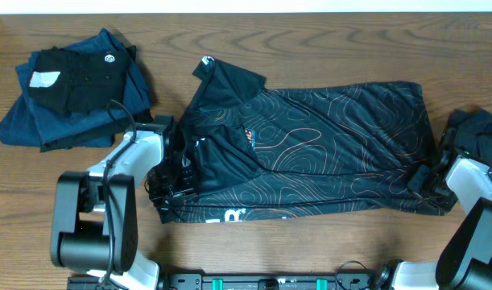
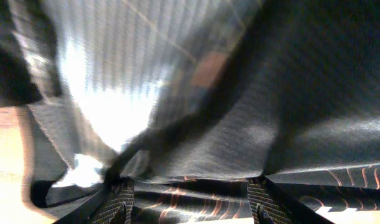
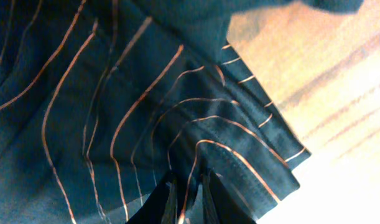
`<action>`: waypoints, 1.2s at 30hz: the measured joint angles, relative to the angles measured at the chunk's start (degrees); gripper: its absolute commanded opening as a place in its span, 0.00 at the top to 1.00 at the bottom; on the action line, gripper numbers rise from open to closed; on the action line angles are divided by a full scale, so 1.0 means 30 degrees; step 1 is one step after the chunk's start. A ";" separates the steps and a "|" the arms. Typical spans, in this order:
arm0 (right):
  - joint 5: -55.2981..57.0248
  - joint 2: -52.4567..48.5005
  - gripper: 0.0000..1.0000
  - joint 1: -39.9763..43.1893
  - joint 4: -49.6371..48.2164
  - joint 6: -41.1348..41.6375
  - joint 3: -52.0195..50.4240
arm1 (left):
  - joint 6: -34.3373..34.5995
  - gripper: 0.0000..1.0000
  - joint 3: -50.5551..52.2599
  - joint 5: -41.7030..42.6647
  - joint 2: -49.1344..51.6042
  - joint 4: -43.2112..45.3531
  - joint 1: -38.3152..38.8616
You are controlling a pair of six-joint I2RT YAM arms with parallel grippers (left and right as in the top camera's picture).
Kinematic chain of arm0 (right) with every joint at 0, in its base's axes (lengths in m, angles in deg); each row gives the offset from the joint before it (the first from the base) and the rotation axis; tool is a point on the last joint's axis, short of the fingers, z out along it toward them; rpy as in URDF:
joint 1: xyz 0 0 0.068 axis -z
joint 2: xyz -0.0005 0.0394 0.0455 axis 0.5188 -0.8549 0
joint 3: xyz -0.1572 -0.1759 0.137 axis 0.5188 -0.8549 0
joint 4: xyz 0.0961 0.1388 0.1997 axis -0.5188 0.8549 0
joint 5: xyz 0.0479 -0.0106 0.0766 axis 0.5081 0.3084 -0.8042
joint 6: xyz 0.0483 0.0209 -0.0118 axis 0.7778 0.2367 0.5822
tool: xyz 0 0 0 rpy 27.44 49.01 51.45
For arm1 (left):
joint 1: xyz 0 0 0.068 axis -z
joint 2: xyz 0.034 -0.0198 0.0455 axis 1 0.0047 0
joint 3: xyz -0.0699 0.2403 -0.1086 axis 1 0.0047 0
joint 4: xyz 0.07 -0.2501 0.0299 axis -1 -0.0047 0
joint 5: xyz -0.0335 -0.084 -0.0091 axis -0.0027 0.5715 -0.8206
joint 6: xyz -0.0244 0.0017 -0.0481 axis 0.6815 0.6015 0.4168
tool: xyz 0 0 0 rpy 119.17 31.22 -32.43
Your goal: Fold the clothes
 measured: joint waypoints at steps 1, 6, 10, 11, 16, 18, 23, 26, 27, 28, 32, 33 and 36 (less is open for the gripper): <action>-0.0138 0.0160 0.83 0.0058 0.0058 -0.0007 -0.0080 | 0.0000 0.38 -0.0007 -0.0051 -0.0262 0.0036 0.0000; -0.1719 0.2127 0.75 0.0277 0.0350 -0.0364 -0.0197 | -0.0197 0.10 -0.0765 -0.0350 -0.3330 0.0612 0.0000; -0.3162 0.4663 0.66 0.0255 0.0328 -0.0903 0.0692 | -0.0080 0.07 -0.2339 -0.0401 -0.5406 0.1712 0.0000; -0.3453 0.5253 0.63 0.0204 0.0277 -0.1049 0.1020 | -0.0080 0.07 -0.2681 -0.0393 -0.5639 0.1938 0.0000; -0.4415 0.7053 0.50 -0.0612 0.0554 -0.1734 0.2514 | -0.0168 0.07 -0.4830 -0.0401 -0.5508 0.2747 0.0000; -0.4714 0.7125 0.49 -0.1129 0.1260 -0.2142 0.3286 | -0.0437 0.07 -0.5880 -0.0401 -0.4998 0.2980 0.0000; -0.5421 0.6819 0.47 -0.2084 0.3337 -0.3198 0.5173 | -0.1173 0.07 -0.8947 -0.0401 -0.2681 0.3840 0.0000; -0.5668 0.6666 0.46 -0.2375 0.3701 -0.3592 0.5836 | -0.1916 0.07 -1.0732 -0.0401 -0.0648 0.4568 0.0000; -0.5712 0.6659 0.47 -0.2412 0.3730 -0.3716 0.5931 | -0.2149 0.07 -1.1300 -0.0401 0.0102 0.4758 0.0000; -0.5756 0.6659 0.47 -0.2426 0.3745 -0.3803 0.5960 | -0.2433 0.07 -1.1868 -0.0401 0.0918 0.5005 0.0000; -0.5843 0.6564 0.47 -0.2426 0.3825 -0.3898 0.5960 | -0.3228 0.06 -1.3398 -0.0080 0.4058 0.6033 0.0000; -0.5872 0.6550 0.46 -0.2426 0.3825 -0.3934 0.5960 | -0.3388 0.06 -1.3624 0.0058 0.4809 0.6484 0.0000; -0.5887 0.6513 0.46 -0.2426 0.3840 -0.3963 0.5960 | -0.3577 0.06 -1.3879 0.0648 0.6637 0.7614 0.0000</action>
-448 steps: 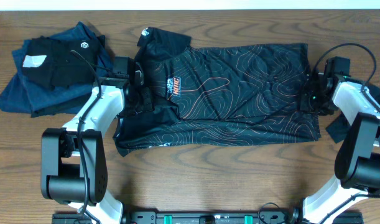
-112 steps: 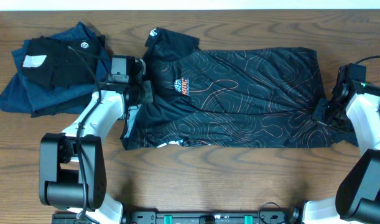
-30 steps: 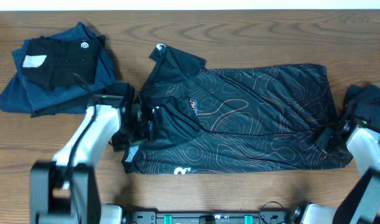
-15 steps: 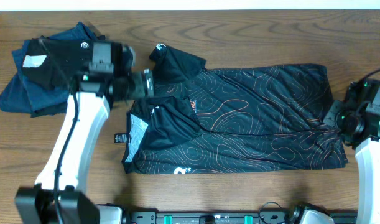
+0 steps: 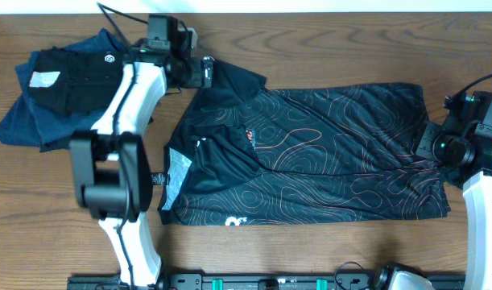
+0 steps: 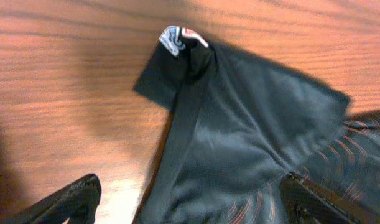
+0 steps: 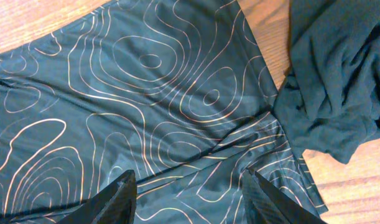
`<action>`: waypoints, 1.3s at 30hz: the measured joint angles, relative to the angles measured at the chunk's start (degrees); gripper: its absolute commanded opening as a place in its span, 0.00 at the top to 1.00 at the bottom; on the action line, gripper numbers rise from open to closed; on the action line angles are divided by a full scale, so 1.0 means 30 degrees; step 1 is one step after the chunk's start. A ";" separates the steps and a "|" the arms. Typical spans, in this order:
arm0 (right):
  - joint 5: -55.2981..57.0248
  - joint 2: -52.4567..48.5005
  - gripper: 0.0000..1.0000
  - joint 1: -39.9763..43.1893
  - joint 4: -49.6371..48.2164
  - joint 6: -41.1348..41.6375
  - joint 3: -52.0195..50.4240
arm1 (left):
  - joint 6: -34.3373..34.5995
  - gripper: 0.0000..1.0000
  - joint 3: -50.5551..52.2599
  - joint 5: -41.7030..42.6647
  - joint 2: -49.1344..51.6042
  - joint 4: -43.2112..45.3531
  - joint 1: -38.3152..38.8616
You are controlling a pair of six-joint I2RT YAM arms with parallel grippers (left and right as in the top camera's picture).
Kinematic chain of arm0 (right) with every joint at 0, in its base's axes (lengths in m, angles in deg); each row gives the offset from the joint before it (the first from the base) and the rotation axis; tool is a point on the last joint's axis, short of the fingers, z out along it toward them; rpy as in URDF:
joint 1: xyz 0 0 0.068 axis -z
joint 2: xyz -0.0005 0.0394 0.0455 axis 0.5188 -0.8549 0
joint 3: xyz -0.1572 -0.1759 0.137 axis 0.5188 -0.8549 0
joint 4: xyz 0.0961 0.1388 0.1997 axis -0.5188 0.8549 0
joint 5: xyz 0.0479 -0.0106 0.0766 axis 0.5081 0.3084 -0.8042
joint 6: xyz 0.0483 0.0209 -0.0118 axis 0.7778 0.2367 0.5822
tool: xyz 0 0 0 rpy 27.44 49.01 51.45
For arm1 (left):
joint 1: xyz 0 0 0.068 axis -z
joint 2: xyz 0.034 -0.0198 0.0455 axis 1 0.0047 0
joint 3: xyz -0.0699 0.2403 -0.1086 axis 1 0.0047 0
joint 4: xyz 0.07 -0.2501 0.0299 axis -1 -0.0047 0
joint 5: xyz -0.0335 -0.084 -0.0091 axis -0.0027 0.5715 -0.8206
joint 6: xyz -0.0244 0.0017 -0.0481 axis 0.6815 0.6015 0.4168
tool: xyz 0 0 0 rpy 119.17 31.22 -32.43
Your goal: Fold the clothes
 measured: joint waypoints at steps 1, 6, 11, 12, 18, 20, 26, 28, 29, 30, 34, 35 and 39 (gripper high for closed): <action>0.0000 0.0000 0.46 0.0000 0.0007 -0.0029 0.0000 | -0.0015 0.06 0.0000 0.0197 0.0517 0.0328 0.0007; -0.0007 -0.0015 0.47 0.0000 0.0168 -0.0051 0.0000 | -0.0087 0.07 -0.0007 0.0765 0.2178 0.1800 0.0197; -0.0051 -0.0029 0.47 0.0000 0.0459 -0.0051 0.0000 | -0.0138 0.10 -0.0007 0.0976 0.2849 0.3308 0.0561; -0.0058 -0.0029 0.48 0.0000 0.0532 -0.0051 0.0000 | -0.0146 0.12 -0.0015 0.0998 0.2907 0.3468 0.0612; -0.0058 -0.0029 0.48 0.0000 0.0590 -0.0051 0.0000 | -0.0408 0.23 -0.0022 0.1005 0.3228 0.3803 0.0831; -0.0058 -0.0029 0.49 0.0000 0.0619 -0.0051 0.0000 | -0.0415 0.24 -0.0051 0.0874 0.3337 0.3854 0.0823; -0.0058 -0.0029 0.48 0.0000 0.0780 -0.0051 0.0000 | -0.0634 0.32 -0.0073 0.0233 0.3373 0.3847 0.0823; -0.0058 -0.0029 0.48 0.0000 0.0794 -0.0051 0.0000 | -0.0699 0.35 -0.0073 0.0146 0.3373 0.3840 0.0823; -0.0058 -0.0036 0.48 0.0000 0.0823 -0.0051 0.0000 | -0.0714 0.37 -0.0073 0.0073 0.3381 0.3840 0.0823; -0.0058 -0.0029 0.48 0.0000 0.0860 -0.0051 0.0000 | -0.0743 0.39 -0.0073 0.0015 0.3381 0.3840 0.0823; -0.0058 -0.0029 0.48 0.0000 0.0918 -0.0051 0.0000 | -0.0882 0.51 -0.0073 -0.0335 0.3417 0.3832 0.0823; -0.0058 -0.0036 0.48 0.0000 0.0947 -0.0051 0.0000 | -0.0918 0.55 -0.0073 -0.0503 0.3424 0.3840 0.0823; -0.0066 -0.0036 0.49 0.0000 0.0998 -0.0051 0.0000 | -0.0867 0.69 -0.0073 -0.0940 0.3446 0.3832 0.0823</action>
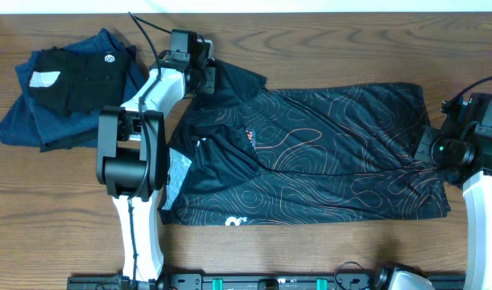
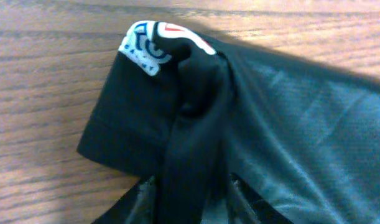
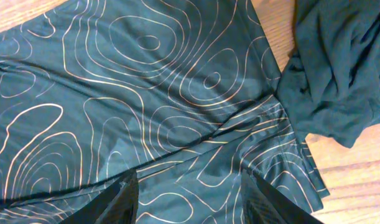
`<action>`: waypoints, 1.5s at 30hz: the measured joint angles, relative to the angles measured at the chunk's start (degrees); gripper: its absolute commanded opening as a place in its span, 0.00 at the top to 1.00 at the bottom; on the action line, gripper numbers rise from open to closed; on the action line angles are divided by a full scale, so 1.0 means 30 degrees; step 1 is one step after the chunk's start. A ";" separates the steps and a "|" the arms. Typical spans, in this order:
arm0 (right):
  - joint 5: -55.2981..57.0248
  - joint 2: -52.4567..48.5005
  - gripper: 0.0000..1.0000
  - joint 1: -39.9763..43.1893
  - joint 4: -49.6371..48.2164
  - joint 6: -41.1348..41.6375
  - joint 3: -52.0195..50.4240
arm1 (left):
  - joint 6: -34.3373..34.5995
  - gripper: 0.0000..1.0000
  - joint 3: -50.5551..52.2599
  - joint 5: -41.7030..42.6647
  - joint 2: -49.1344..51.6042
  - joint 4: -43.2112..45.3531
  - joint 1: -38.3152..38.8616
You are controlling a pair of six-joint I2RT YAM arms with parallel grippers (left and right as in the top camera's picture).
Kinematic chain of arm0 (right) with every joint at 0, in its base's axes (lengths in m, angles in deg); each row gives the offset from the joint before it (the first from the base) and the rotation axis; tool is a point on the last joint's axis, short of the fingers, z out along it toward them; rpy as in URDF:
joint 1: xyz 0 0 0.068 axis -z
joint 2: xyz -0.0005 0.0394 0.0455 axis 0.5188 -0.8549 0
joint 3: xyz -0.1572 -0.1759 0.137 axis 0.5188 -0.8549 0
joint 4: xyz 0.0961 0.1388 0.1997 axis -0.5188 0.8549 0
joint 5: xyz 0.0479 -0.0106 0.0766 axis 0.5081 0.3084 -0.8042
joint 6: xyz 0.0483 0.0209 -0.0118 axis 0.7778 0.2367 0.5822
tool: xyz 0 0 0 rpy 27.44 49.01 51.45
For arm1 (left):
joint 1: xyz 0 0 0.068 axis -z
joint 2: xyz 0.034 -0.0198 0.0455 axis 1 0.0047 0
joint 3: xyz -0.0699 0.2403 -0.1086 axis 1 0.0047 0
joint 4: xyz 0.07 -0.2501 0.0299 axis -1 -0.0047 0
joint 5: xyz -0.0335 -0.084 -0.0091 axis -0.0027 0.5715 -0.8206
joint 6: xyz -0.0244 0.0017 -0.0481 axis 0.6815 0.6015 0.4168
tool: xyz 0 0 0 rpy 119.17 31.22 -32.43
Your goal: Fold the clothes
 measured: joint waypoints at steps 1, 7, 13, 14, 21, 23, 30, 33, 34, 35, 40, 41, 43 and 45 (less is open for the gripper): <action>0.0000 0.0000 0.49 0.0000 0.0000 0.0000 0.0000 | -0.0007 0.73 0.0000 -0.0051 0.0015 0.0000 0.0000; 0.0007 0.0007 0.51 0.0000 0.0015 0.0000 0.0000 | -0.0036 0.94 -0.0007 -0.0204 0.0109 0.0022 0.0000; 0.0007 0.0000 0.51 0.0000 0.0000 0.0000 0.0000 | -0.0051 0.94 -0.0087 -0.0087 -0.0007 -0.0714 0.0000; 0.0000 0.0000 0.51 0.0000 -0.0007 0.0000 0.0000 | -0.0044 0.94 -0.0087 -0.0036 -0.0124 -0.1027 -0.0007; -0.0007 -0.0918 0.43 0.0000 -0.0226 0.0000 0.0015 | -0.0029 0.94 -0.0102 0.0481 -0.1996 -0.3526 -0.0015; -0.0036 -0.1872 0.40 0.0000 -0.0364 -0.0073 0.0124 | 0.0022 0.94 -0.0168 0.0736 -0.2528 -0.4291 -0.0015; -0.0138 -0.7169 0.36 0.0000 -0.0656 -0.0656 0.4073 | 0.0146 0.94 -0.0197 0.0976 -0.2747 -0.5544 -0.0015; -0.0095 -1.0010 0.35 0.0000 -0.1821 -0.0867 0.7074 | 0.0182 0.94 -0.0197 0.0976 -0.2747 -0.5559 -0.0015; -0.0073 -1.0863 0.35 -0.0007 -0.2273 -0.0889 0.7868 | 0.0189 0.94 -0.0197 0.0976 -0.2747 -0.5574 -0.0015; 0.0000 -1.2021 0.35 -0.0029 -0.2798 -0.0933 0.8969 | 0.0197 0.94 -0.0197 0.0976 -0.2747 -0.5566 -0.0015; 0.0299 -1.5555 0.33 -0.0117 -0.4532 -0.0962 1.1468 | 0.0262 0.94 -0.0197 0.0976 -0.2747 -0.5574 -0.0015; 0.0350 -1.6291 0.33 -0.0153 -0.4918 -0.0947 1.1839 | 0.0313 0.94 -0.0197 0.0976 -0.2747 -0.5581 -0.0015; 0.0437 -1.7435 0.32 -0.0189 -0.5588 -0.0940 1.2182 | 0.0393 0.94 -0.0197 0.0969 -0.2747 -0.5574 -0.0015; 0.0539 -1.8440 0.32 -0.0233 -0.6171 -0.0889 1.2203 | 0.0408 0.94 -0.0197 0.0976 -0.2747 -0.5566 -0.0015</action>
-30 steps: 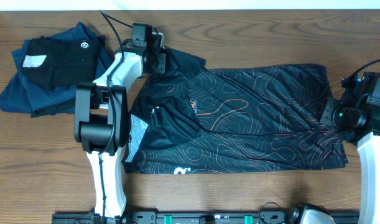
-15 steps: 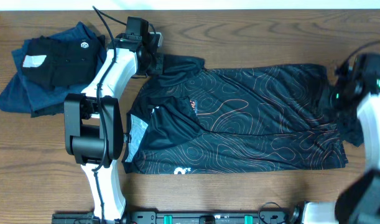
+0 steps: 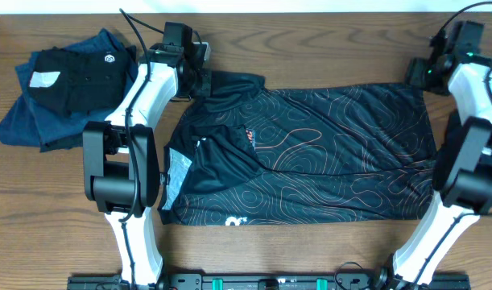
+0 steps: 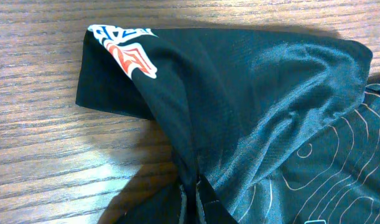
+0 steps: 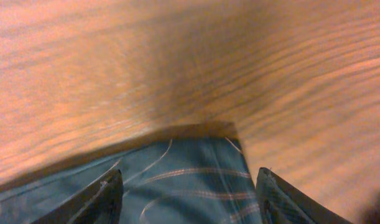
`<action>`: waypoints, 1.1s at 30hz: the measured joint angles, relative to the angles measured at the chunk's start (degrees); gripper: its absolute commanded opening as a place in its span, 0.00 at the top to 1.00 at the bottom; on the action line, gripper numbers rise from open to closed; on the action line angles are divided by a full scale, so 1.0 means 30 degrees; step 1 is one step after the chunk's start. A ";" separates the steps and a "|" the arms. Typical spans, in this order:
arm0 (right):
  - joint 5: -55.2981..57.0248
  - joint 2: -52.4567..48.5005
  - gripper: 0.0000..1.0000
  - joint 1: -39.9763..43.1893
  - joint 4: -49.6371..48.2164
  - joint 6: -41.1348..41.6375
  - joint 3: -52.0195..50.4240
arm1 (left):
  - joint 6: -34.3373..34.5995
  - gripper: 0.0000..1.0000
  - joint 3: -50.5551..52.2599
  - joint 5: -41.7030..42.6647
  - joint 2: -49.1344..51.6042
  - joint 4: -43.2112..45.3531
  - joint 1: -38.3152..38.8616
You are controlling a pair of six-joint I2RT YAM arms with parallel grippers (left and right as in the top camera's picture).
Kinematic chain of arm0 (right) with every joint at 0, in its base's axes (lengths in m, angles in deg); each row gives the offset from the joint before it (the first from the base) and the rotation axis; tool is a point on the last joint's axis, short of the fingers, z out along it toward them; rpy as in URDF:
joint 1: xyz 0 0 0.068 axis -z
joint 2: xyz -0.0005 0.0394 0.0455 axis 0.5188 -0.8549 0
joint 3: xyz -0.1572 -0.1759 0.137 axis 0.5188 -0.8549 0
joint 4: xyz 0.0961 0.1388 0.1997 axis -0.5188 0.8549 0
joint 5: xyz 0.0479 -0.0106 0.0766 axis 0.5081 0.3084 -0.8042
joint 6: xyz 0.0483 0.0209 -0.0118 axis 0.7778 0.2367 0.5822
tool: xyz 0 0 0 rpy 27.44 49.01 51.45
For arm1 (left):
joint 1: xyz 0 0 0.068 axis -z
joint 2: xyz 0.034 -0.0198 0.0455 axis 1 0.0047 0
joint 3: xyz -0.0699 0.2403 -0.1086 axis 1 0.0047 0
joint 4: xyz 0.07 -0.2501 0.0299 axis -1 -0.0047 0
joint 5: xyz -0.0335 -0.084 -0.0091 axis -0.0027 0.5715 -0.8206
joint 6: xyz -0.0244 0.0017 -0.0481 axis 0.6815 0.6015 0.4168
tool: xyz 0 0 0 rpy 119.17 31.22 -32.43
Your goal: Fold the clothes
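A black shirt (image 3: 310, 153) with thin orange contour lines lies spread across the middle of the table. Its far-left sleeve (image 4: 124, 62) carries a white and red logo. My left gripper (image 3: 199, 79) is shut on a fold of that sleeve, and the left wrist view shows the left gripper (image 4: 190, 202) with its fingers pressed together on the cloth. My right gripper (image 3: 419, 72) stands open at the shirt's far-right corner (image 5: 196, 168). That corner lies between the spread fingers (image 5: 106, 196) of the right gripper (image 5: 190, 193).
A pile of folded dark blue and black clothes (image 3: 68, 89) sits at the far left of the wooden table (image 3: 310, 250). Both arms stretch along the table's left and right sides toward the far edge.
My left gripper, then around the far-left sleeve, is now shut on it, and the sleeve lies flatter. My right gripper has moved from the shirt's right edge to its far-right corner, still open.
First both grippers were shut on the shirt's near edge, left and right. Then both had let go: the left was open over the far-left sleeve, the right open over the right edge. Now the left grips the sleeve and the right straddles the far-right corner.
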 measured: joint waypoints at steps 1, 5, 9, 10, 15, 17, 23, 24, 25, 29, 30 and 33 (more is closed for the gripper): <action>0.0095 -0.0459 0.32 0.0000 -0.0262 0.0022 0.0000 | 0.0029 0.94 0.0000 0.0000 0.0000 -0.0007 0.0000; 0.0546 -0.1566 0.30 0.0000 -0.1311 0.0051 0.0109 | 0.0058 0.94 0.0000 0.0000 0.0000 -0.0022 0.0000; 0.0663 -0.1851 0.33 0.0000 -0.1851 0.0066 0.0226 | 0.0051 0.94 0.0000 0.0000 0.0000 -0.0051 0.0000; 0.0707 -0.1887 0.35 -0.0015 -0.1953 0.0080 0.0270 | 0.0051 0.94 0.0000 0.0000 0.0000 -0.0051 0.0000; 0.0809 -0.1960 0.36 -0.0087 -0.1668 0.0073 0.0415 | 0.0058 0.94 0.0000 0.0000 0.0000 -0.0066 0.0000; 0.0823 -0.1960 0.35 -0.0109 -0.1224 0.0058 0.0517 | 0.0058 0.94 0.0000 0.0000 0.0000 -0.0080 0.0000; 0.0838 -0.1960 0.36 -0.0146 -0.0481 0.0015 0.0714 | 0.0058 0.94 0.0000 0.0000 0.0000 -0.0277 0.0000; 0.0838 -0.1960 0.37 -0.0146 -0.0423 0.0015 0.0729 | 0.0058 0.94 0.0000 0.0000 0.0000 -0.0299 0.0000; 0.0845 -0.1960 0.41 -0.0146 -0.0379 0.0000 0.0729 | 0.0058 0.94 0.0000 0.0000 0.0000 -0.0313 0.0000; 0.0925 -0.1960 0.82 -0.0146 -0.0168 -0.0036 0.0765 | 0.0058 0.94 0.0000 0.0000 0.0000 -0.0364 0.0000; 0.0940 -0.1960 0.89 -0.0146 -0.0160 -0.0080 0.0765 | 0.0058 0.94 0.0000 0.0000 0.0000 -0.0364 0.0000; 0.0889 -0.1960 0.99 -0.0138 -0.0124 0.0066 0.0765 | 0.0058 0.94 0.0000 0.0000 0.0000 -0.0372 0.0000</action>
